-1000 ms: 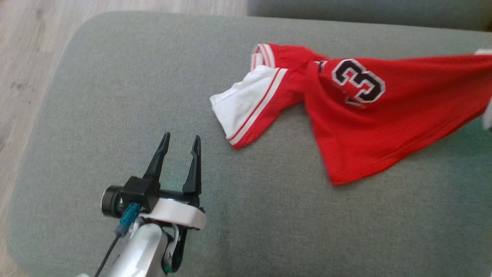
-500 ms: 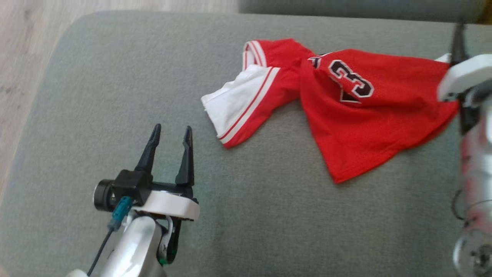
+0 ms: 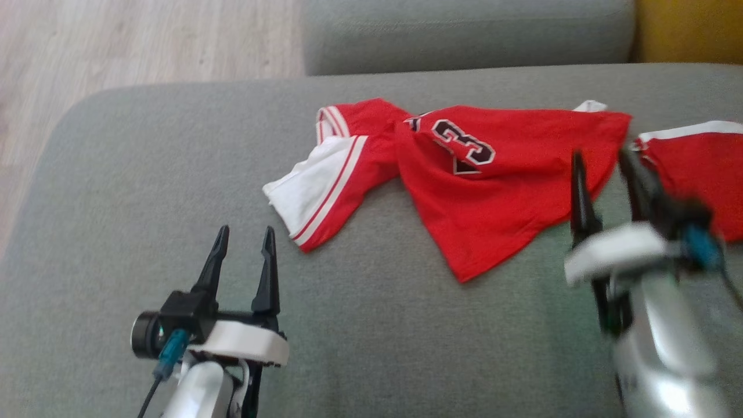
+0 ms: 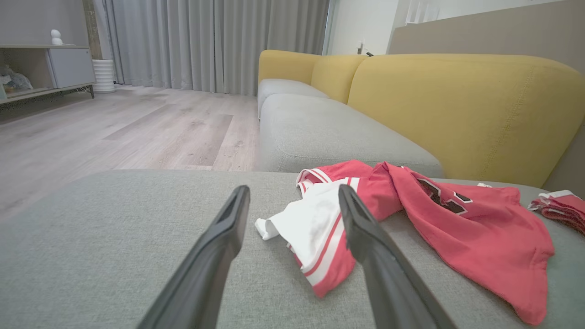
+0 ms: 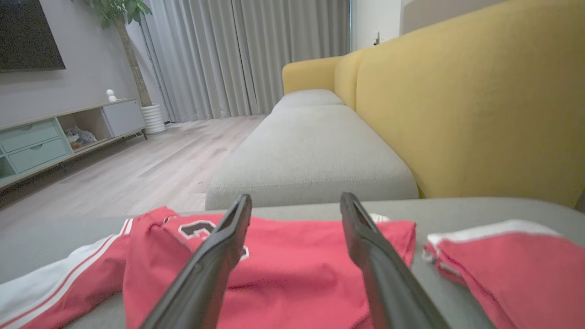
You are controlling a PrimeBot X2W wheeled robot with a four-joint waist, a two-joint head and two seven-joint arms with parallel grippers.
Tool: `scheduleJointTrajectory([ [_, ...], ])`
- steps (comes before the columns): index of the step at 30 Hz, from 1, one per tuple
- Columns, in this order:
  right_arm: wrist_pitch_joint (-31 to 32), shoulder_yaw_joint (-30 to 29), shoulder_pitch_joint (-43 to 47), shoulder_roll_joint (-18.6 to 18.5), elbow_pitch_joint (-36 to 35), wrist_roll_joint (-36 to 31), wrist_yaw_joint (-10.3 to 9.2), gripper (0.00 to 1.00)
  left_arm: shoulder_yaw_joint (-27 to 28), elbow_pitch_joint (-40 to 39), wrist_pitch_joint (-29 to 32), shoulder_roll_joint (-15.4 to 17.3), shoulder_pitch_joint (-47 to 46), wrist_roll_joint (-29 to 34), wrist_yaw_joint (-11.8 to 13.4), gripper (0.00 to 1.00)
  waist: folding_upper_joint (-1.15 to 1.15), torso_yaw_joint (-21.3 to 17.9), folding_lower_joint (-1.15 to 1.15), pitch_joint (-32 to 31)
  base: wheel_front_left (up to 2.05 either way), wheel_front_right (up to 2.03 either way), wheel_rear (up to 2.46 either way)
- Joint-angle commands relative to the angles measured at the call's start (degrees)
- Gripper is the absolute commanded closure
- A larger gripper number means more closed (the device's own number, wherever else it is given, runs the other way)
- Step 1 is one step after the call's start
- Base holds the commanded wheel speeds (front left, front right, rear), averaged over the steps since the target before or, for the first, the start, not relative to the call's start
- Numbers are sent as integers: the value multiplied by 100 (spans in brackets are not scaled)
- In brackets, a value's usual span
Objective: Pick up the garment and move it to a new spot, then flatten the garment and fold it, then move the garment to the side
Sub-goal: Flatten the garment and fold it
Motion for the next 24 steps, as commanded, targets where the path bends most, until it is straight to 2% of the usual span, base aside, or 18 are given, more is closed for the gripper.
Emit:
scheduleJointTrajectory([
  [1,-61,163,-2,26,-278,73,-5,0,215,-159,-46,10,-122,50,-2,0,0,-89,1,-85,0,0,0],
  [5,-61,341,1008,27,-781,290,-5,0,234,-151,-46,-29,81,71,-45,0,0,-159,1,-161,0,0,0],
  [9,-61,359,1540,27,-1020,339,-5,0,250,-145,-46,-67,219,92,-74,0,0,-199,1,-191,0,0,0],
  [18,-62,599,1557,28,-1335,262,-5,0,316,-115,-46,-116,180,130,-134,0,0,-143,1,-165,0,0,0],
  [24,87,1285,1362,28,-1157,76,-5,0,295,-100,-46,-139,43,163,-158,0,0,12,1,-22,0,0,0],
])
